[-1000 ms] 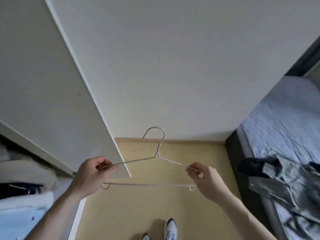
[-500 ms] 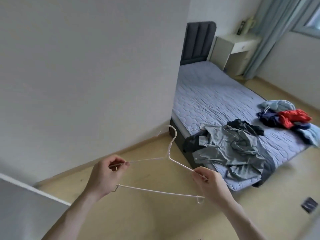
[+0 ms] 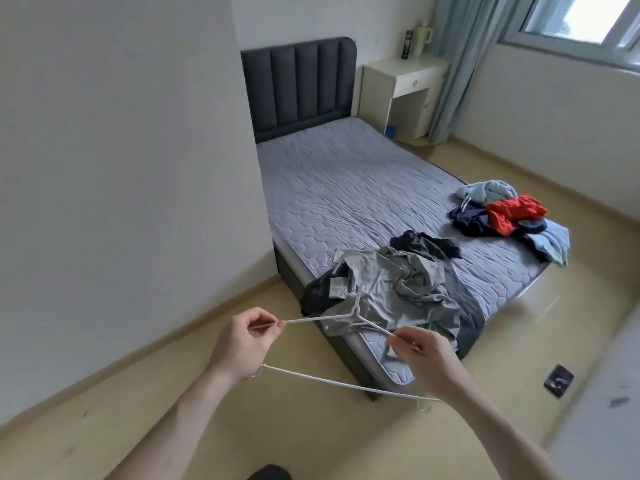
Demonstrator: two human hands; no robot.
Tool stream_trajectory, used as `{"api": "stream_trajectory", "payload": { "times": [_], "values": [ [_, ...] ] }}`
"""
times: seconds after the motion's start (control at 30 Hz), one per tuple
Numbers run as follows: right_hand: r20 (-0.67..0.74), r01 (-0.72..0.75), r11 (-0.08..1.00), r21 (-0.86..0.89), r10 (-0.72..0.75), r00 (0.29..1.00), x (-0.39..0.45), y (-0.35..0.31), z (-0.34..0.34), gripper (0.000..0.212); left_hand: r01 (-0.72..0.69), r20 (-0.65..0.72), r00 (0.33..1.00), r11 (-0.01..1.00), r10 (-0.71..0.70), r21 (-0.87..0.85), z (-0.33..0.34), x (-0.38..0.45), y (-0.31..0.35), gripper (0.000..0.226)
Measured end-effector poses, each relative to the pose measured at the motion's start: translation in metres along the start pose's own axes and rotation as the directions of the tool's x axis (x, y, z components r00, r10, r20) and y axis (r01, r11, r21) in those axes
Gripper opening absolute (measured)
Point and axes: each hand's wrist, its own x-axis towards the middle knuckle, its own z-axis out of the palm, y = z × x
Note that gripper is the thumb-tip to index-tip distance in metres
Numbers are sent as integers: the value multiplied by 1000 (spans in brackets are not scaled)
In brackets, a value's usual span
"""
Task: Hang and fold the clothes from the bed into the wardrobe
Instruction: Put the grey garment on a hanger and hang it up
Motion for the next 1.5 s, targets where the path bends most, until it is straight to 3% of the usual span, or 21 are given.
{"api": "stream_trajectory", "payload": {
  "times": [0.13, 0.27, 0.43, 0.7, 0.9, 1.17, 1.3, 1.5],
  "values": [
    [-55, -30, 999, 35, 32, 998, 26, 36, -34, 21, -48, -7, 999, 996, 48, 69, 51, 44, 11, 5],
    [-130, -44, 998, 34, 48, 990, 57, 66, -66, 26, -26, -62, 998, 992, 34, 122, 96, 96, 15, 18],
    [-197, -118, 991, 56, 127, 972, 116, 107, -99, 24, 85, 91, 991, 981, -102, 173, 164, 169, 12, 19],
    [-213, -250, 968, 17, 247, 945, 236, 166, -145, 23, 232, 355, 867, 914, -349, 333, 296, 282, 4, 15],
    [-193, -369, 926, 77, 377, 906, 295, 220, -154, 25, 277, 423, 757, 831, -498, 482, 377, 328, -12, 14],
    [-124, -495, 865, 87, 502, 856, 374, 312, -132, 30, 331, 435, 689, 786, -580, 523, 464, 370, -52, 11],
    [-88, -507, 858, 84, 513, 854, 417, 358, -118, 35, 234, 501, 649, 776, -573, 585, 514, 378, -76, 13],
    [-99, -560, 822, 106, 569, 816, 473, 433, -113, 42, 10, 572, 711, 820, -408, 572, 632, 432, -68, 34]
  ]
}}
